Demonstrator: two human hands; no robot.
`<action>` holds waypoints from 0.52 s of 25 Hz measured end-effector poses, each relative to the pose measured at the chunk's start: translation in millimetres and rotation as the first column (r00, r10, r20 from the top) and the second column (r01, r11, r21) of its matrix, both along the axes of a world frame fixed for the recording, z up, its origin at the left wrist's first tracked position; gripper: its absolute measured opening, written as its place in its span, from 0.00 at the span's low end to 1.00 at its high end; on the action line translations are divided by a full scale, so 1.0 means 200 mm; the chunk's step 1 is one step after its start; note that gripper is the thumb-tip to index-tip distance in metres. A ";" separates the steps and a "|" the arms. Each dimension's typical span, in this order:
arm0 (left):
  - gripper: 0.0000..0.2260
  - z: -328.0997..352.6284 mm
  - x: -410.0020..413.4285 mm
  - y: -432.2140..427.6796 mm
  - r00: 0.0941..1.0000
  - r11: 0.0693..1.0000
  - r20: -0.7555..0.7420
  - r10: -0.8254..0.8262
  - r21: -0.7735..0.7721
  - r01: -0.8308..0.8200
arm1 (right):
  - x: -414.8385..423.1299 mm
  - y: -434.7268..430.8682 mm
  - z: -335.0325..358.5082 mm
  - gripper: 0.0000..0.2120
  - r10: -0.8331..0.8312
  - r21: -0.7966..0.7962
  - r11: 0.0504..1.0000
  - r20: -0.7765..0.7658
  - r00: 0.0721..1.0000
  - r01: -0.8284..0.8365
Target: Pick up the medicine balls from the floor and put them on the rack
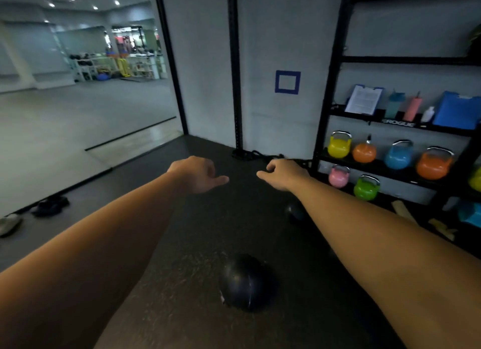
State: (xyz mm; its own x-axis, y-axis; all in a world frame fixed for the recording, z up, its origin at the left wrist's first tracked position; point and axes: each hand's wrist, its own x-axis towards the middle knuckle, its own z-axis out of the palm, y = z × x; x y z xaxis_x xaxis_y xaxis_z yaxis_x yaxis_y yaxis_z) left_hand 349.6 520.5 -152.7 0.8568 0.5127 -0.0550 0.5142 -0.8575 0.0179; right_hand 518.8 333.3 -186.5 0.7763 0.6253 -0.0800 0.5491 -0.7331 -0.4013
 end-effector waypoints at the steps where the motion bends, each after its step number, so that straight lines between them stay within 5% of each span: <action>1: 0.30 -0.03 0.09 0.05 1.000 1.000 -0.019 -0.005 0.008 0.006 | 0.08 0.06 -0.02 0.29 0.007 -0.023 1.000 -0.014 1.000 -0.007; 7: 0.30 -0.32 0.48 0.48 0.998 0.997 -0.068 0.018 -0.079 -0.023 | 0.51 0.54 -0.32 0.29 0.030 -0.073 0.997 -0.111 0.993 -0.038; 13: 0.31 -0.88 0.82 1.02 0.987 0.986 -0.163 0.003 -0.164 -0.030 | 0.77 0.93 -0.93 0.31 -0.123 -0.155 0.985 -0.284 0.951 0.081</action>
State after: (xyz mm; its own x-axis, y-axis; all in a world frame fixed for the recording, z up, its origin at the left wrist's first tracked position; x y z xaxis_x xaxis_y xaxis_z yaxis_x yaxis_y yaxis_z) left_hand 514.3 724.6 -327.9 0.8209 0.4992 -0.2775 0.5363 -0.8408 0.0740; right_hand 673.0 519.8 -371.8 0.7650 0.5101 -0.3931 0.3431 -0.8394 -0.4216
